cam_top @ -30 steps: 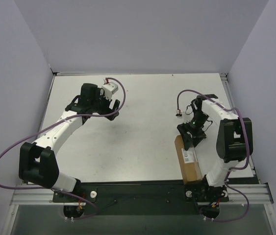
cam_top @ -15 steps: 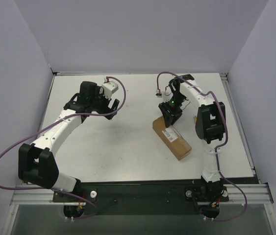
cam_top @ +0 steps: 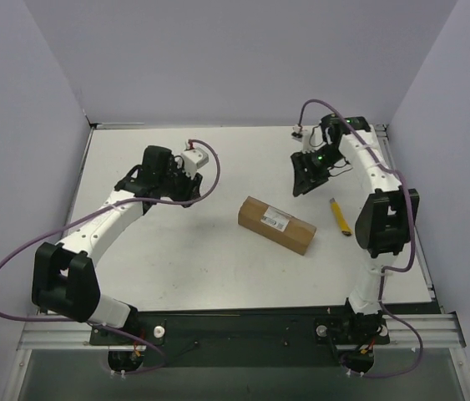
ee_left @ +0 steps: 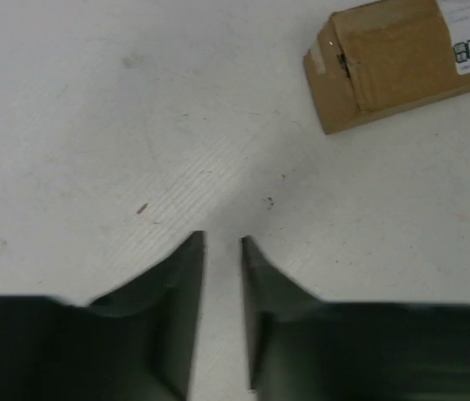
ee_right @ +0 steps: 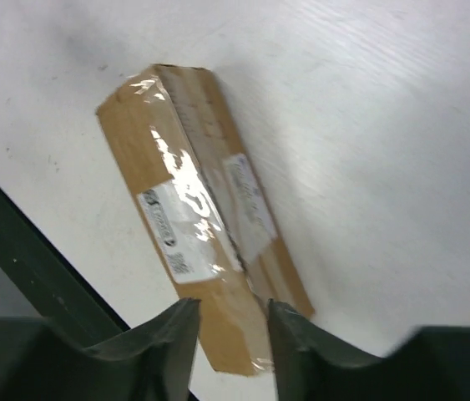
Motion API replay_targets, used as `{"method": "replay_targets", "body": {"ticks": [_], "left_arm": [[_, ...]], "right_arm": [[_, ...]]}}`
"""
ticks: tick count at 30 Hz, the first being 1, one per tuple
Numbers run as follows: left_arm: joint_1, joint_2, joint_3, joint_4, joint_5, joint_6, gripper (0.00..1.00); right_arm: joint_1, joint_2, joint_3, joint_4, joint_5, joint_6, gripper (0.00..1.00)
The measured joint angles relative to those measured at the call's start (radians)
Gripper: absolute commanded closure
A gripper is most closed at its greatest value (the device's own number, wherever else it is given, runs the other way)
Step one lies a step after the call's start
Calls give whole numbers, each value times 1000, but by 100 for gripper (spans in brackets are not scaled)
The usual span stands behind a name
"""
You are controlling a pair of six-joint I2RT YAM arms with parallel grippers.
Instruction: Unpack the express box
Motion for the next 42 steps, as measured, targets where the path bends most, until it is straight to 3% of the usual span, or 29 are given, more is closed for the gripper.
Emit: {"method": "replay_targets", "body": {"ticks": [1, 2, 5, 10, 16, 23, 32, 42], "left_arm": [[-7, 2, -16, 0, 35, 2, 100], [-16, 7, -29, 0, 68, 8, 100], [-61, 34, -51, 7, 145, 28, 100], [-155, 89, -84, 50, 214, 72, 100], [-222, 217, -82, 114, 246, 92, 100], [-223, 333, -26, 146, 235, 79, 100], [-151, 338, 23, 187, 233, 41, 100], [-60, 216, -73, 157, 227, 31, 100]], "right_arm": [[-39, -16, -8, 3, 3, -1, 82], [-74, -24, -14, 8, 10, -6, 85], [-119, -17, -47, 34, 56, -27, 91], [-93, 10, -142, 81, 167, -60, 97], [-64, 10, -264, 112, 264, -77, 98], [15, -14, -373, 120, 300, -89, 99], [199, -8, -286, 124, 299, -92, 99], [213, 37, -190, 130, 299, -81, 99]]}}
